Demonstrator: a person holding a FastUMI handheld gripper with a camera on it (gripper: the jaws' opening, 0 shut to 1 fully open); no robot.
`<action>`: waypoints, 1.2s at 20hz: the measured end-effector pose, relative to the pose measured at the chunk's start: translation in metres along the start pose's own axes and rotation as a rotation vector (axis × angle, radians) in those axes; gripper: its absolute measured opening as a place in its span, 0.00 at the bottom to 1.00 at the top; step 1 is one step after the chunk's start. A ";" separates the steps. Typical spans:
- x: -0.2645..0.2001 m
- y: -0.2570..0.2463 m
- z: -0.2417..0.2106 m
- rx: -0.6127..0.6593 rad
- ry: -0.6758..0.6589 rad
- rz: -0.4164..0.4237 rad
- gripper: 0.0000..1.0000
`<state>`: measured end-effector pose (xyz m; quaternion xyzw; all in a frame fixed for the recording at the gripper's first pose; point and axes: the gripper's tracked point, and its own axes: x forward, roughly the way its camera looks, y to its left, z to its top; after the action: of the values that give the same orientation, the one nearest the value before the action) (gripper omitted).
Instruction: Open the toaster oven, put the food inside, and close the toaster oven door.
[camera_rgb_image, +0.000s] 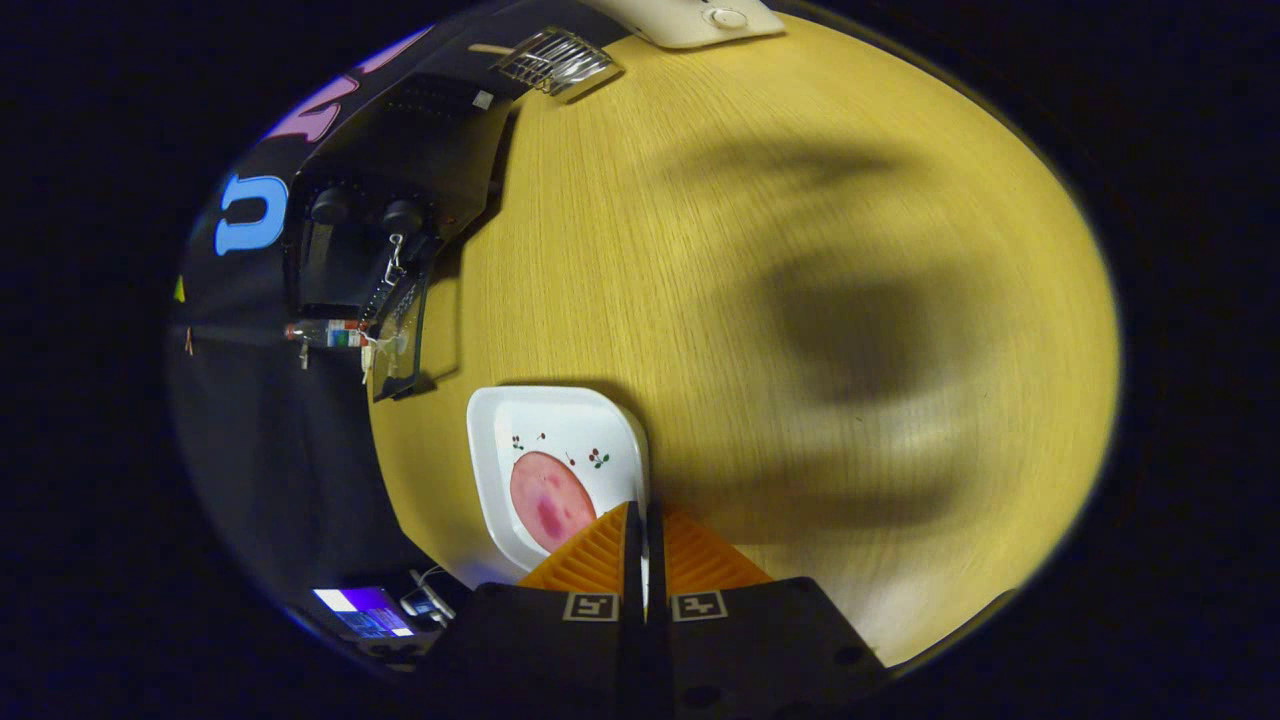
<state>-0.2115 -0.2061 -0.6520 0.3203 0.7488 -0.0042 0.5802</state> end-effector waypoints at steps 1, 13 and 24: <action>0.001 0.002 0.001 0.036 -0.004 0.025 0.05; -0.035 0.056 -0.019 0.285 -0.241 0.213 0.05; -0.004 0.191 -0.010 0.395 -0.442 0.269 0.05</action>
<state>-0.1270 -0.0525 -0.5753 0.5142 0.5402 -0.1421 0.6509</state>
